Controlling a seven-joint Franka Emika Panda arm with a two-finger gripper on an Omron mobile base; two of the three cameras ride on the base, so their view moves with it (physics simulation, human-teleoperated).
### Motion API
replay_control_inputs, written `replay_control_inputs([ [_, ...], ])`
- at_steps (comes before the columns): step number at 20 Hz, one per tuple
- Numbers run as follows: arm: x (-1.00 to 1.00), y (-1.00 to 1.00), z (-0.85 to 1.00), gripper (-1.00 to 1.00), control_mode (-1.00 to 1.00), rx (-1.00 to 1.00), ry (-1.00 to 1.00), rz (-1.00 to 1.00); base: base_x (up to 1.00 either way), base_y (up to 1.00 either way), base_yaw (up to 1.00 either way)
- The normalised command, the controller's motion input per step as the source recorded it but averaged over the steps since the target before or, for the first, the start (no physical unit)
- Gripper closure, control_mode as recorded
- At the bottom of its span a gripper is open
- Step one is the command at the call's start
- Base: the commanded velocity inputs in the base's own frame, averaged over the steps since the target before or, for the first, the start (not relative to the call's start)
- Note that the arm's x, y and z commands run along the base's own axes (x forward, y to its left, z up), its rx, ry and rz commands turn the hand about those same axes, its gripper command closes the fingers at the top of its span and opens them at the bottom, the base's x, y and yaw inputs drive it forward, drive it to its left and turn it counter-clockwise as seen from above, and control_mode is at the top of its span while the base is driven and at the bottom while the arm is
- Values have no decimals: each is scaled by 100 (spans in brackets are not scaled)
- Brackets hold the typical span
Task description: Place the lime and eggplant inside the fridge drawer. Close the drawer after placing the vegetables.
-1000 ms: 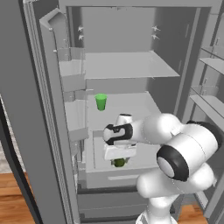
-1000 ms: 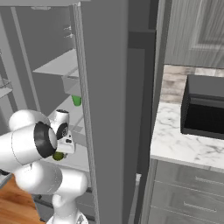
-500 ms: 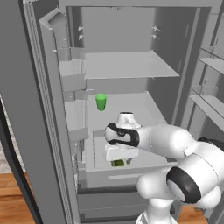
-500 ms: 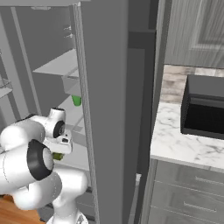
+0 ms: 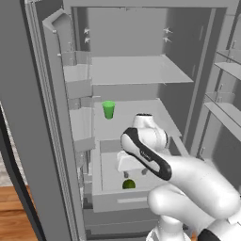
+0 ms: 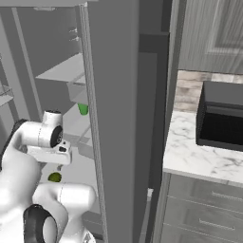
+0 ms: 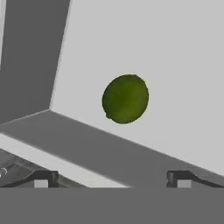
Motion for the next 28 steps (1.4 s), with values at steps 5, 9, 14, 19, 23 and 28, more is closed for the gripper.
replay_control_inputs([
  [5, -77, -6, 91, -100, -100, -2, -18, 0, 0, 0, 0],
  [9, -94, -24, 87, -100, -100, 0, -17, -3, 0, 0, 0],
  [14, -28, -56, 59, -100, -100, 0, -7, -3, 0, 0, 0],
  [19, -2, -34, 5, -100, -100, 1, -4, 0, 0, 0, 0],
  [23, 0, 0, 0, -100, -100, 0, 0, 0, 0, 0, 0],
  [28, -3, 0, 0, -100, 100, 0, 0, 0, -60, 5, -19],
])
